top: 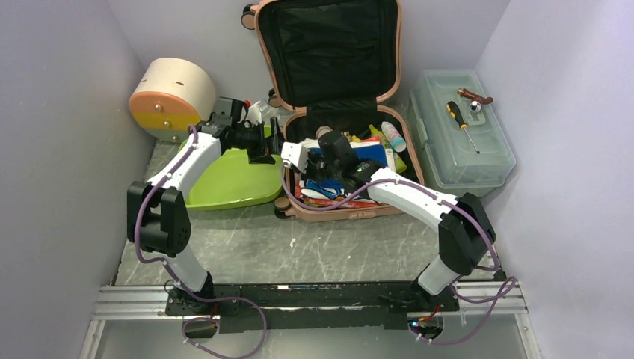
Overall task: Open, take out, and arrange the luggage
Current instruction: Pick up the clothes from the opened luggage, then place the clothes in the bin.
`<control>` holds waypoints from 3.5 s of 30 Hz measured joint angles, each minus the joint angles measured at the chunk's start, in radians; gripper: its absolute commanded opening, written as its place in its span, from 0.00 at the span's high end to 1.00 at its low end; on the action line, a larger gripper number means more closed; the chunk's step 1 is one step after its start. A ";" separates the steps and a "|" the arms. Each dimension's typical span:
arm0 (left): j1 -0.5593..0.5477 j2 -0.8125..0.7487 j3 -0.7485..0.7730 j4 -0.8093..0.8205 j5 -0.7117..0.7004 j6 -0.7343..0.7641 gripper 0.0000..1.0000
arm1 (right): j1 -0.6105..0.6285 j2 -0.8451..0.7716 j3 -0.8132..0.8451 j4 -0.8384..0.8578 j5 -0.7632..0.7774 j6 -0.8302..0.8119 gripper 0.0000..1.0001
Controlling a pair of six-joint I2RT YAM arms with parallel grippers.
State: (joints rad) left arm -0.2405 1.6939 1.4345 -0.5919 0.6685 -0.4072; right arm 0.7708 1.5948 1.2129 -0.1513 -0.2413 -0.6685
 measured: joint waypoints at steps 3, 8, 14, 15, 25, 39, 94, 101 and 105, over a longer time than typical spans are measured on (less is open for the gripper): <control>0.000 0.005 -0.013 0.016 0.035 -0.072 0.01 | -0.007 0.000 0.000 -0.005 0.000 0.000 1.00; -0.015 0.020 -0.014 0.041 0.062 -0.144 0.01 | -0.019 0.000 0.005 -0.014 -0.002 0.001 1.00; -0.053 0.058 -0.015 0.072 0.103 -0.204 0.01 | -0.026 0.000 0.011 -0.020 -0.003 0.006 1.00; -0.060 0.072 -0.015 0.073 0.105 -0.211 0.01 | -0.026 0.000 0.013 -0.021 -0.003 0.007 1.00; -0.088 0.122 -0.009 0.078 0.090 -0.241 0.01 | -0.036 0.000 0.013 -0.037 -0.008 0.011 1.00; -0.104 0.169 0.029 0.076 0.093 -0.242 0.11 | -0.042 0.000 0.038 -0.051 -0.090 0.018 1.00; 0.087 0.083 0.119 -0.135 -0.295 0.137 1.00 | -0.375 -0.566 -0.396 -0.026 -0.270 0.068 0.00; 0.133 0.088 0.124 -0.235 -0.341 0.230 1.00 | -0.410 -0.581 -0.428 -0.004 -0.302 0.058 0.00; 0.145 0.100 0.124 -0.267 -0.367 0.277 1.00 | -0.424 -0.581 -0.430 0.005 -0.323 0.058 0.00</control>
State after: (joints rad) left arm -0.0952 1.7943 1.5585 -0.8593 0.3012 -0.1303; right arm 0.3466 1.0134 0.7834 -0.1467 -0.5648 -0.6102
